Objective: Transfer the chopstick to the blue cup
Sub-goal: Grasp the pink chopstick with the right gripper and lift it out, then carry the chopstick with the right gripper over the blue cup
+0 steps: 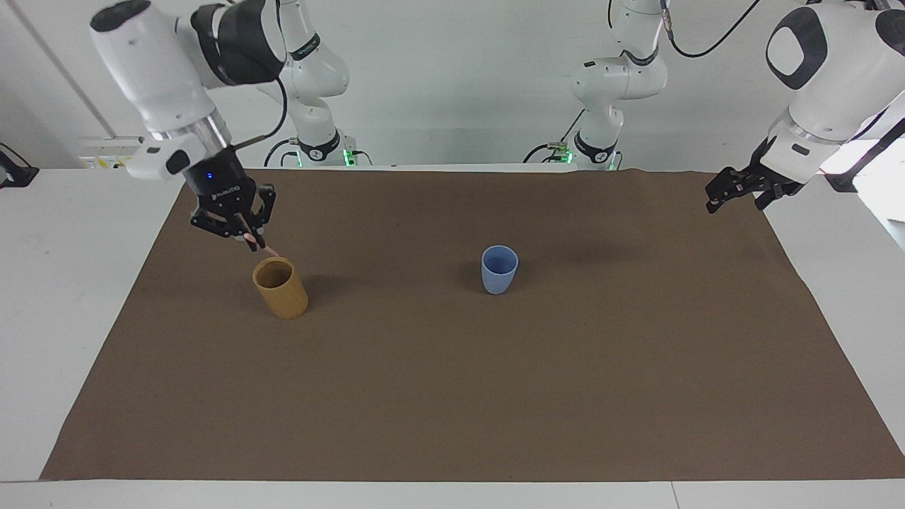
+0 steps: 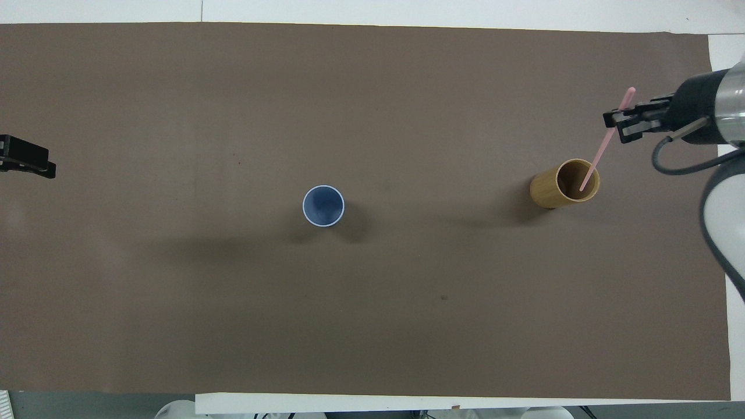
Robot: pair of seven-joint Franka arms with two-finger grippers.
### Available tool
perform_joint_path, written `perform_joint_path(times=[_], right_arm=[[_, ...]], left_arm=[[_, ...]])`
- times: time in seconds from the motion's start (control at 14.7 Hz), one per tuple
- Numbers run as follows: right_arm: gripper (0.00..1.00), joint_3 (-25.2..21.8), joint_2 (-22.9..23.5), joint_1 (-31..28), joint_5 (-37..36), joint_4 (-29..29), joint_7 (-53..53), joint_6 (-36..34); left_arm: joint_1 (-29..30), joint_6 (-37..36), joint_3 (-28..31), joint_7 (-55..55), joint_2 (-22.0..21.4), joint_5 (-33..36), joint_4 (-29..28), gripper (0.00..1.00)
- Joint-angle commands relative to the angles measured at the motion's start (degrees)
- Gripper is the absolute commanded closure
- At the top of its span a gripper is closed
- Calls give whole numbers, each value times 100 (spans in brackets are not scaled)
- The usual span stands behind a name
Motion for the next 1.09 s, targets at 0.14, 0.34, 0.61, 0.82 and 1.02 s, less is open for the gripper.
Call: perform_joint_path(times=[0.14,0.34,0.61,0.82,1.02], right_arm=[[100,41,474,1453,-150,709,2578,201],[100,41,903,2824,-924,762,4863,771],[100,41,1432,3723,-1356,701,6204,1336],[98,41,1476,3768,-1531,499,6241,1510],[98,41,1520,3716,-1961,217,6136,1985]], left_arm=[[52,13,-1,57,-85,82,-62,0],[44,31,-9,57,-76,82,-62,0],[44,-13,-1,57,-85,82,-62,0],[52,-13,-1,57,-85,82,-62,0],[52,-39,-1,57,-85,82,-62,0]])
